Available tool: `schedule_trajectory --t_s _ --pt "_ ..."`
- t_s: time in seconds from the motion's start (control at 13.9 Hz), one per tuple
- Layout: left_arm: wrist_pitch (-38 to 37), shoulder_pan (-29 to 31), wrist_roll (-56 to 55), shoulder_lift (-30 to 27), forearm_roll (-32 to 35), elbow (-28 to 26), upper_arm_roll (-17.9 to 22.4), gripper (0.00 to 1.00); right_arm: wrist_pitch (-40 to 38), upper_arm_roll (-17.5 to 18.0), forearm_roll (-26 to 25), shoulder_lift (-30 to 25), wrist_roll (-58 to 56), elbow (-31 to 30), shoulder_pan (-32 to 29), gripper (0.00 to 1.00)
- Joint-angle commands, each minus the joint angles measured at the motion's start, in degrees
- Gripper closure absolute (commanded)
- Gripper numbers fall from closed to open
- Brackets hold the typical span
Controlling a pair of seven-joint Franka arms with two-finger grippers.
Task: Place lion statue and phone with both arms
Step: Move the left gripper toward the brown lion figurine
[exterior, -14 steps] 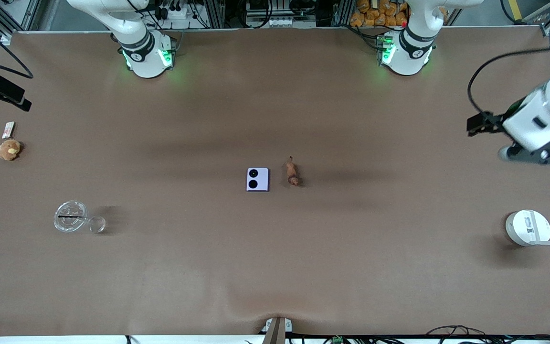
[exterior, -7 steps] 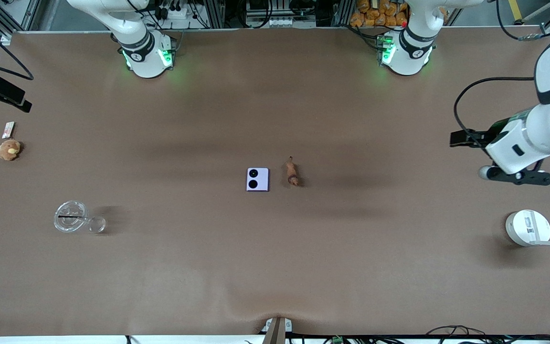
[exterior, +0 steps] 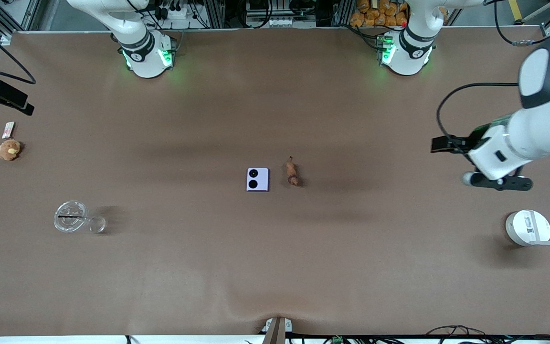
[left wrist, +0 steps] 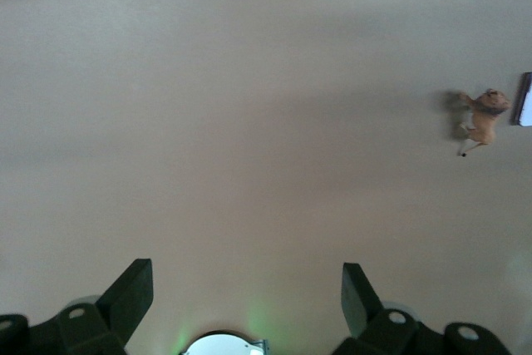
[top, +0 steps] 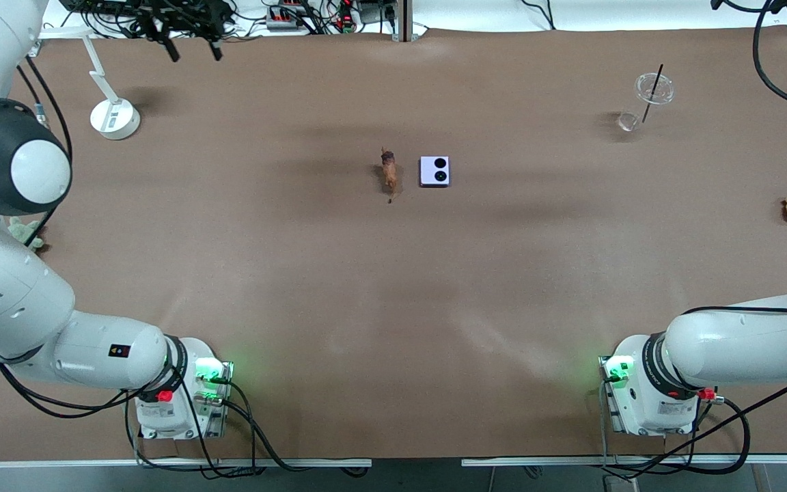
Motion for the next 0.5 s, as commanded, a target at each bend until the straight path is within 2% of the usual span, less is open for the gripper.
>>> schedule_trajectory --t_s 0.0,0.22,0.43 --pt "2.0 -6.2 -5.6 2.4 -0.2 1.9 -0.1 0.0 -0.8 0.3 -0.7 0.7 -0.5 1.7 -0.3 0.0" --pt "7.0 -12.6 -14.6 5.3 -0.1 1.9 0.0 0.0 -0.8 0.3 -0.7 0.8 -0.7 1.7 -0.4 0.0" --pt "15.5 -19.4 -25.6 10.0 0.0 3.2 0.1 0.0 -0.8 0.3 -0.7 0.9 -0.3 1.7 -0.4 0.0"
